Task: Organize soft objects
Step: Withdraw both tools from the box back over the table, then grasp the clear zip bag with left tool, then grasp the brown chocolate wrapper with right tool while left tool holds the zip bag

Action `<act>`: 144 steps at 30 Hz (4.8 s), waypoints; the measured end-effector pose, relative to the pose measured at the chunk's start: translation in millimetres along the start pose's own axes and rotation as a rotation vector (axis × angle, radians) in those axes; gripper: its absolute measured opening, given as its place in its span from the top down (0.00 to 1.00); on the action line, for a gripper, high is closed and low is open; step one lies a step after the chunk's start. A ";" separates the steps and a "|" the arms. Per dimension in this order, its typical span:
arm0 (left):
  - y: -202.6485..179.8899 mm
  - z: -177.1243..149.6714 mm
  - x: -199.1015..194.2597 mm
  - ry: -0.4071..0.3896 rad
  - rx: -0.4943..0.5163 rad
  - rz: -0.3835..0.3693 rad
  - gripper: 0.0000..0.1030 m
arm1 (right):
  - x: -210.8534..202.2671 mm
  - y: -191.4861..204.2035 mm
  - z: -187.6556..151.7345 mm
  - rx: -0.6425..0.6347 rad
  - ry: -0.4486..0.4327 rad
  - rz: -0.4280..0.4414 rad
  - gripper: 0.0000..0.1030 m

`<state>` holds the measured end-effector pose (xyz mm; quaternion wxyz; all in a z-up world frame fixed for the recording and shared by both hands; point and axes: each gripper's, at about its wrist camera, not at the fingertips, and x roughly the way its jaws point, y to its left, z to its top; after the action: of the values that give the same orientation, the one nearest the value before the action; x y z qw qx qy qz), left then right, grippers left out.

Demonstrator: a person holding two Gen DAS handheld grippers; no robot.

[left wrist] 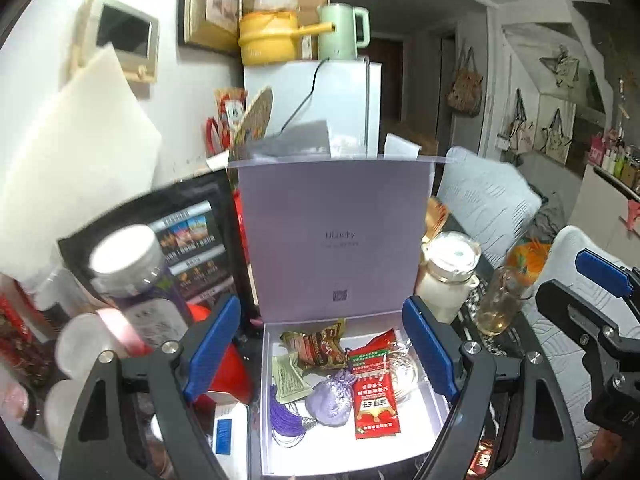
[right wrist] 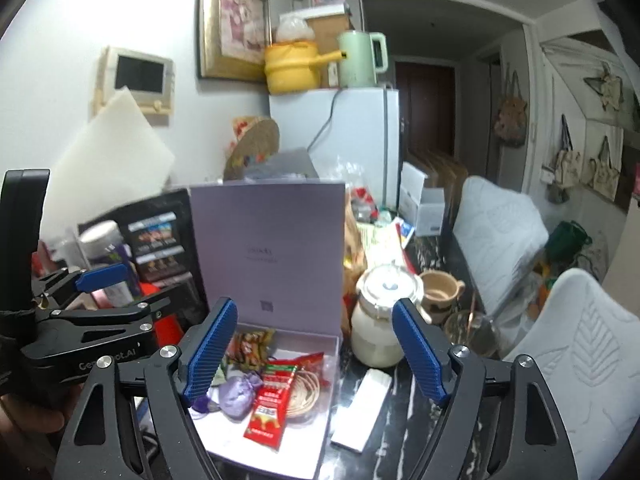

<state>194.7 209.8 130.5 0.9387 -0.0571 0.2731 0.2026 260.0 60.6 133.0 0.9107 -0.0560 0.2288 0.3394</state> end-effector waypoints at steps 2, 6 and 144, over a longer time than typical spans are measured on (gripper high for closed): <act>-1.0 0.3 -18.1 -0.026 0.005 -0.012 0.19 | -14.0 3.3 1.7 -0.005 -0.021 0.004 0.18; -3.8 -2.3 -43.6 -0.062 0.022 -0.016 0.08 | -38.0 10.1 3.3 -0.020 -0.043 0.005 0.18; -25.5 -219.0 31.0 0.402 -0.063 -0.274 0.62 | 45.9 -46.5 -235.7 0.162 0.436 -0.105 0.48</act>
<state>121.7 149.7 -71.1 0.8821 -0.1619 0.4375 0.0663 231.1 -8.4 -100.0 0.8576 -0.0663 0.4435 0.2519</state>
